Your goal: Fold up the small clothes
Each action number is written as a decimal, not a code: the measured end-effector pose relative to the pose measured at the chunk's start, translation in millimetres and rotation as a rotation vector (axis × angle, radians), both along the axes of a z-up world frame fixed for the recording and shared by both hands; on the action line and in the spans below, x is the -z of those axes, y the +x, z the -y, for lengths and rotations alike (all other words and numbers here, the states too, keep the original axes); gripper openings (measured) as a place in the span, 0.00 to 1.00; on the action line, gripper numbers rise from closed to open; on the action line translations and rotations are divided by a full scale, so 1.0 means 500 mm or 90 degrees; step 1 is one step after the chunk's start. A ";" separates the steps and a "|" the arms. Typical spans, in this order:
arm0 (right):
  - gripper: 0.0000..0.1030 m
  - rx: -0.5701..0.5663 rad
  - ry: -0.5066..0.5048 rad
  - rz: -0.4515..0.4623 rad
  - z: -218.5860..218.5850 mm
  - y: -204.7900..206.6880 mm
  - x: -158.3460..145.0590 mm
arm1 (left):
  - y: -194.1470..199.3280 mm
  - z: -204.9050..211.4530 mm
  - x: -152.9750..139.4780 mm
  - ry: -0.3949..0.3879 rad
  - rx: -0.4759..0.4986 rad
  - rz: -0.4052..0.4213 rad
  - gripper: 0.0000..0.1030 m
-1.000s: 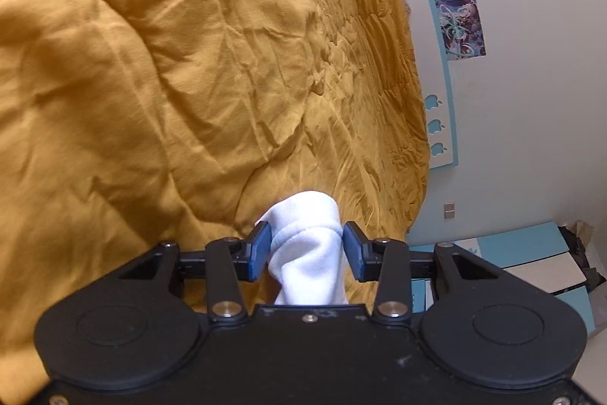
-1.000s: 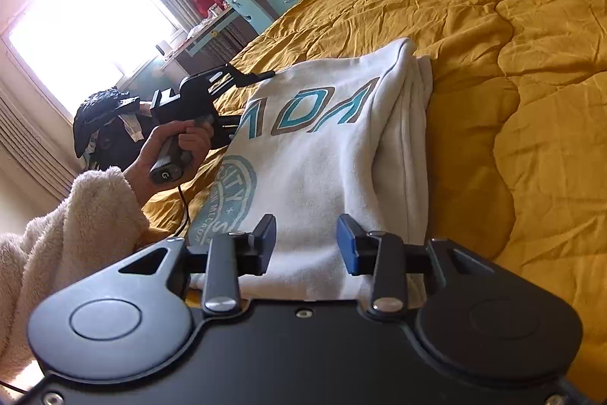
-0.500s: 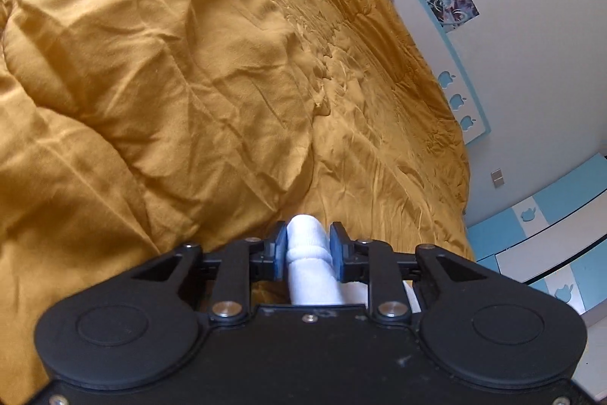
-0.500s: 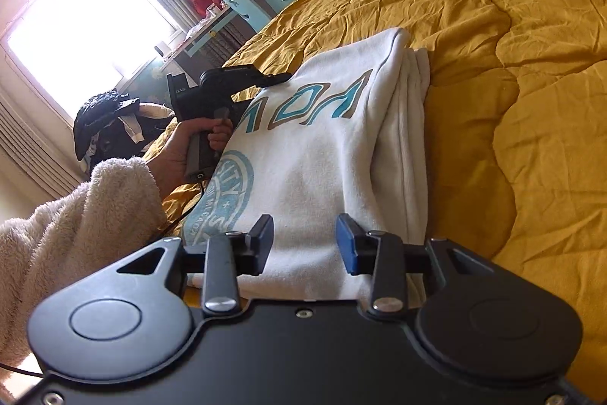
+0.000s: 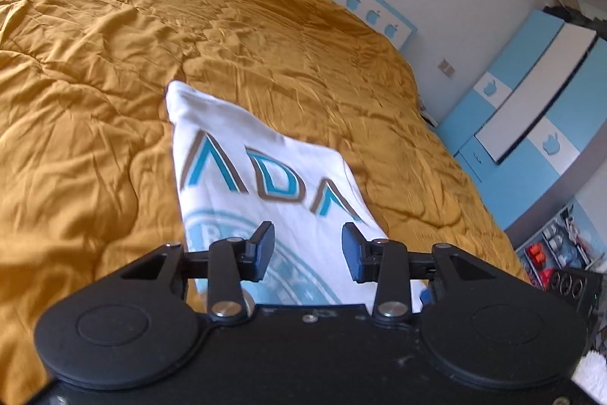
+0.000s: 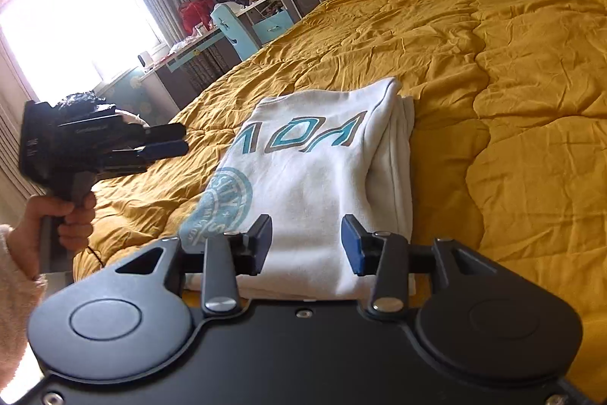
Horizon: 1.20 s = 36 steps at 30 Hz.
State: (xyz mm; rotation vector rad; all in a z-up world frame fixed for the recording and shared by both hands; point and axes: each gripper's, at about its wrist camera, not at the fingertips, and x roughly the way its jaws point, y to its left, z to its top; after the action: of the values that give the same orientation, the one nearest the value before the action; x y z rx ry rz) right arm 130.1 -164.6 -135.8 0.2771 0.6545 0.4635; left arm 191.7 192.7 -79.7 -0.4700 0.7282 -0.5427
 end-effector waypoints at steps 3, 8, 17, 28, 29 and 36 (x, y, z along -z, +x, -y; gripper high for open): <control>0.41 0.003 -0.067 -0.010 -0.014 -0.008 0.018 | -0.037 0.034 0.044 0.034 0.018 -0.028 0.39; 0.41 -0.001 -0.108 0.000 -0.026 -0.020 0.045 | -0.057 0.037 0.094 0.048 0.002 -0.031 0.42; 0.55 0.073 -0.075 -0.027 -0.043 -0.048 -0.024 | -0.143 0.079 -0.044 0.101 -0.099 -0.020 0.52; 0.88 0.129 -0.197 0.060 -0.122 -0.158 -0.142 | -0.311 0.139 -0.140 0.193 -0.197 -0.034 0.59; 0.88 0.134 -0.205 0.065 -0.127 -0.168 -0.148 | -0.320 0.141 -0.144 0.196 -0.199 -0.035 0.60; 0.92 0.141 -0.261 0.051 -0.167 -0.210 -0.167 | -0.364 0.149 -0.164 0.233 -0.213 -0.027 0.61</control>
State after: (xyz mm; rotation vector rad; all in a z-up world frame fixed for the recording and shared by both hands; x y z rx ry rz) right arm 25.2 -81.3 -52.5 -0.0582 0.6174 0.1200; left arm 9.9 118.4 2.5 -0.2522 0.7510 -0.0815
